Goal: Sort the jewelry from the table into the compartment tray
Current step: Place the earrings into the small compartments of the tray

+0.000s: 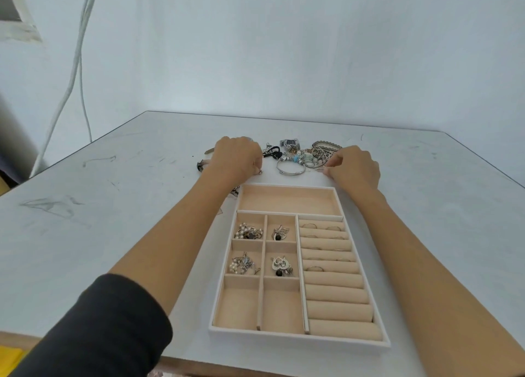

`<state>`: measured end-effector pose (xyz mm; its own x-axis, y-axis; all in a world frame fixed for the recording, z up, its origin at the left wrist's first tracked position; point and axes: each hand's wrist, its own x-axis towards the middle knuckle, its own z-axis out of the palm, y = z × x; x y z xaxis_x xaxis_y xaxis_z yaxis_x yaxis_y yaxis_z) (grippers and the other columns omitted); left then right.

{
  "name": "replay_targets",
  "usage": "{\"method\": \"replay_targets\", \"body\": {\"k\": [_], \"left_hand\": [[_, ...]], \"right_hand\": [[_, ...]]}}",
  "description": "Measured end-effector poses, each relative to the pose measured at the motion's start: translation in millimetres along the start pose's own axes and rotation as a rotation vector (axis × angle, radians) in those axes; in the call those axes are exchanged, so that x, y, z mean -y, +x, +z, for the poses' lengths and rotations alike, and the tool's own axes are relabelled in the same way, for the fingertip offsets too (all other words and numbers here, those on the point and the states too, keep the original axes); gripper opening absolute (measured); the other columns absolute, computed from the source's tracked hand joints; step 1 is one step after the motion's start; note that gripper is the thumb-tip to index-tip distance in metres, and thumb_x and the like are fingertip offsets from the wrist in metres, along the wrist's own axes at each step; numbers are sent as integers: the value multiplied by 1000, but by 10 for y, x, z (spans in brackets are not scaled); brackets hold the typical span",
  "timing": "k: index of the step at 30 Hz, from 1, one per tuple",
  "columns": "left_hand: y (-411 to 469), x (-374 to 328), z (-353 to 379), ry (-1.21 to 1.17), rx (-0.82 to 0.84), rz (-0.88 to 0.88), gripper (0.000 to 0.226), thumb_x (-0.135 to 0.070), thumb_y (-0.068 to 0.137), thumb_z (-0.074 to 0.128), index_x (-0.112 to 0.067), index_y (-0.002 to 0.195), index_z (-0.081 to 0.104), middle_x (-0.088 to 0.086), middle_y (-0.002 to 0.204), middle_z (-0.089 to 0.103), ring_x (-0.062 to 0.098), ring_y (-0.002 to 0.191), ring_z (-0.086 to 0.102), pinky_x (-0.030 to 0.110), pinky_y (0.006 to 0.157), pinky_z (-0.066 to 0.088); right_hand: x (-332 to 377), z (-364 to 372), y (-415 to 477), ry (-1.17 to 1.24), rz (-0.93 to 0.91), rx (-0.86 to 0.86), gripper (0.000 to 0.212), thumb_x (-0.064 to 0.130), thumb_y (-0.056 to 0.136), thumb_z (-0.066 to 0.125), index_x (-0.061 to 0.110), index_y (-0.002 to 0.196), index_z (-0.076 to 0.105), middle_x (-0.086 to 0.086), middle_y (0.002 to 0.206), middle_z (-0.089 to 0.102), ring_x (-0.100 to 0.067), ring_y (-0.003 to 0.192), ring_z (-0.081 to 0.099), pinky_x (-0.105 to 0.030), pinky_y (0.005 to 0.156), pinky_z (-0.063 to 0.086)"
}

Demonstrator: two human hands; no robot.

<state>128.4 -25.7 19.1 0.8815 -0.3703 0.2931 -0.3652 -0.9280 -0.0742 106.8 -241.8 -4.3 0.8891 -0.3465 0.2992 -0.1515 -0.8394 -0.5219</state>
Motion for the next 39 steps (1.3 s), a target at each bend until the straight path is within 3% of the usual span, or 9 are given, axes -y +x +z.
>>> {"method": "replay_targets", "body": {"k": [9,12,15,19,23,28,34,39], "left_hand": [[-67,97,12,-69,-65,-5,18,-19,93,53,-22,107,64,-2,109,64,24,98,59,29,73,36],[-48,141,23,-224,3,-57,29,-11,93,49,-22,117,62,3,112,65,28,102,60,33,80,44],[-25,162,-2,-402,53,-99,35,3,88,45,-19,101,69,0,90,65,21,93,63,30,80,49],[-43,171,-50,-614,117,-193,41,8,84,37,-21,85,65,-3,83,63,17,84,69,22,57,47],[-81,178,-93,-707,98,-184,34,3,88,44,-20,89,68,-6,77,63,14,80,62,18,51,37],[-283,164,-134,-891,-67,-146,15,-13,92,57,-18,96,70,-9,79,58,1,65,46,19,59,37],[-556,96,-257,-1083,-147,-137,13,-16,93,58,-14,97,70,-8,77,65,-5,60,52,5,58,40],[-852,68,-278,-1195,-187,-158,16,-24,92,60,-15,97,72,-6,82,67,0,68,56,6,63,43]], "right_hand": [[14,-28,-14,113,30,-65,19,5,77,60,22,79,67,-1,90,69,-25,97,61,-41,89,48],[25,-59,-15,149,30,-124,23,5,78,54,20,92,65,-2,97,65,-26,97,59,-42,88,47],[25,-71,-20,182,18,-177,29,5,79,52,19,104,61,-5,104,63,-27,95,58,-37,80,46],[23,-73,-26,205,7,-215,26,7,81,51,19,102,62,-6,102,64,-27,95,59,-35,77,45],[28,-87,-34,221,-38,-223,25,8,84,52,22,101,63,-4,99,64,-25,95,57,-34,75,44],[55,-94,-46,232,-37,-200,19,13,86,55,24,91,69,3,86,59,-22,90,59,-29,69,40],[81,-108,-60,258,-27,-170,13,14,86,56,25,86,65,6,79,57,-20,86,57,-31,74,43],[167,-163,-91,328,-24,-140,6,19,88,59,21,92,64,6,83,59,-14,78,52,-26,68,36]]}}
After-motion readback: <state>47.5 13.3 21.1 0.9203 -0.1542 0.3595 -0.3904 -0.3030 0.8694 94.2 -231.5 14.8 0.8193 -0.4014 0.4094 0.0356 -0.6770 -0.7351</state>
